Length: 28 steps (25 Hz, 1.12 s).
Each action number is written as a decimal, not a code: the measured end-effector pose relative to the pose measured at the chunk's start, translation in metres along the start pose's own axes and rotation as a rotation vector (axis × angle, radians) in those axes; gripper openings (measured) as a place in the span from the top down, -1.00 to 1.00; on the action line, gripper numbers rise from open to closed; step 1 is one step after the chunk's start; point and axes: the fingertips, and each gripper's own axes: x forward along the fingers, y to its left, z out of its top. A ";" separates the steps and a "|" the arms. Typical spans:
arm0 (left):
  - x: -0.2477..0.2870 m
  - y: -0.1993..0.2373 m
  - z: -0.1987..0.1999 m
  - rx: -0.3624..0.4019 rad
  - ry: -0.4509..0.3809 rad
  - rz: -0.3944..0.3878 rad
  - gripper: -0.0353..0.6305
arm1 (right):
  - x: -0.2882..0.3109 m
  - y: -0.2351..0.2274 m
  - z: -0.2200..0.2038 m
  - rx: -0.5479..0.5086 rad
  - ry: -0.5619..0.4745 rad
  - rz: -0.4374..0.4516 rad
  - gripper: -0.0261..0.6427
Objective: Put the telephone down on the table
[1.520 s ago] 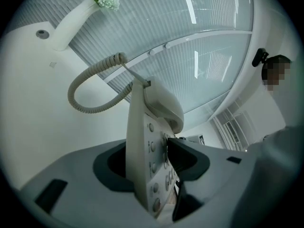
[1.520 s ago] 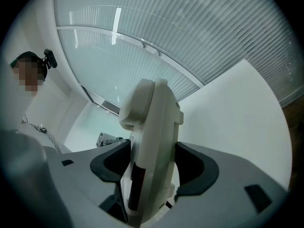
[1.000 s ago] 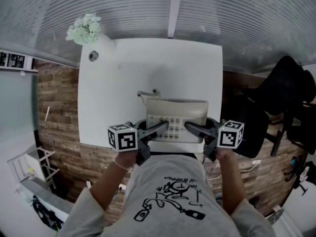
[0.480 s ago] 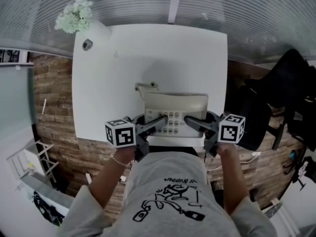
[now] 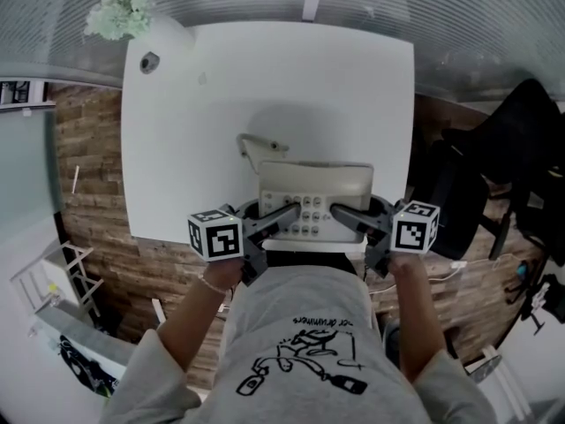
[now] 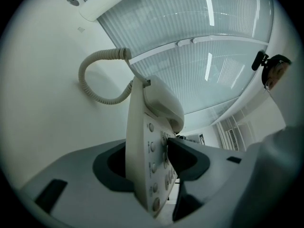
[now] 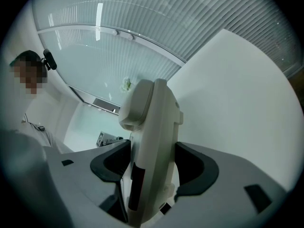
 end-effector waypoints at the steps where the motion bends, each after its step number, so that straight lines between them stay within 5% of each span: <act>1: 0.000 0.002 -0.002 -0.004 0.002 0.002 0.25 | 0.001 -0.001 -0.002 0.003 0.003 -0.001 0.01; 28: 0.019 0.068 -0.025 0.008 0.031 0.090 0.16 | 0.029 -0.061 -0.029 0.078 0.064 -0.033 0.01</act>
